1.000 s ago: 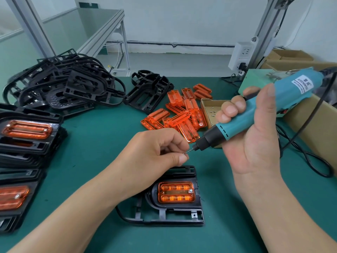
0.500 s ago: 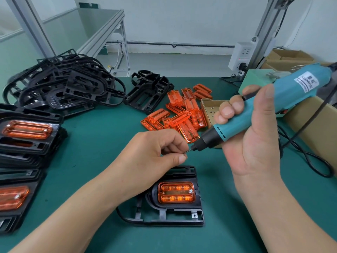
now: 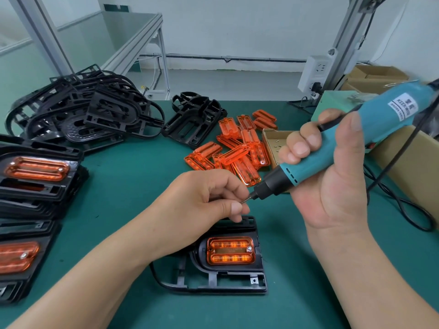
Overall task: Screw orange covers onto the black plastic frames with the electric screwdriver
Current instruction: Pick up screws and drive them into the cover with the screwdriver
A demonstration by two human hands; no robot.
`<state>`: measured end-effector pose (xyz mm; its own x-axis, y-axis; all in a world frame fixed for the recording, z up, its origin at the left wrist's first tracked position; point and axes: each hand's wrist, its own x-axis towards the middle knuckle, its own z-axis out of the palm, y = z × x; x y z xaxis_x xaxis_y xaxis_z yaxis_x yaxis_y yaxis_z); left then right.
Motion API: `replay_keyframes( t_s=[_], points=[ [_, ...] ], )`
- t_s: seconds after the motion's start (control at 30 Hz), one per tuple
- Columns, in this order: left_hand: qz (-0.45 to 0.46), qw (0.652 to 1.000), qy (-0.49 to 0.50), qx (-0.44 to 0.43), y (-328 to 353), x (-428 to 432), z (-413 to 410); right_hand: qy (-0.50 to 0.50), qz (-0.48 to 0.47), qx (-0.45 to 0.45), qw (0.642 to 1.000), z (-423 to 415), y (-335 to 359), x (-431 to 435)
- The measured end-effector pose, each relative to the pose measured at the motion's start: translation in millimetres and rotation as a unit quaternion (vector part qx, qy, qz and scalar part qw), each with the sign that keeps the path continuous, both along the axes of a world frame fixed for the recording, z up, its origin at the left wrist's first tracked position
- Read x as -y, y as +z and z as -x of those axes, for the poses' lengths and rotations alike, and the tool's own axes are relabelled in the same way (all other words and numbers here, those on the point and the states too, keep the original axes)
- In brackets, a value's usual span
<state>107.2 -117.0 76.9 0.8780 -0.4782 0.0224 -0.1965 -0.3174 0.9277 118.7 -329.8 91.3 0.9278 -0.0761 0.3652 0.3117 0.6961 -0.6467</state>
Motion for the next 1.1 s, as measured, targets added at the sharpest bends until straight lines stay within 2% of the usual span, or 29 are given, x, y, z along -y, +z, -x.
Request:
replay_keyframes(
  t_s=[0.17, 0.43, 0.67, 1.0, 1.1],
  points=[
    [-0.009, 1.0, -0.012, -0.015, -2, -1, -1, 0.018, 0.018, 0.005, 1.0, -2, -2, -1],
    [-0.069, 0.992, 0.074, 0.08, -7, 8, 3, -0.088, -0.029, -0.134, 0.987, -9, -14, -3],
    [-0.085, 0.989, 0.077, 0.089, -10, 5, 3, -0.103, -0.011, -0.13, 0.986, -9, -15, -9],
    [-0.058, 0.995, 0.03, 0.075, -4, -7, -7, -0.093, -0.055, -0.15, 0.983, -11, -18, -4],
    [-0.105, 0.989, 0.034, 0.102, 3, -26, -18, -0.078, -0.06, -0.138, 0.986, -10, -17, -4]
  ],
)
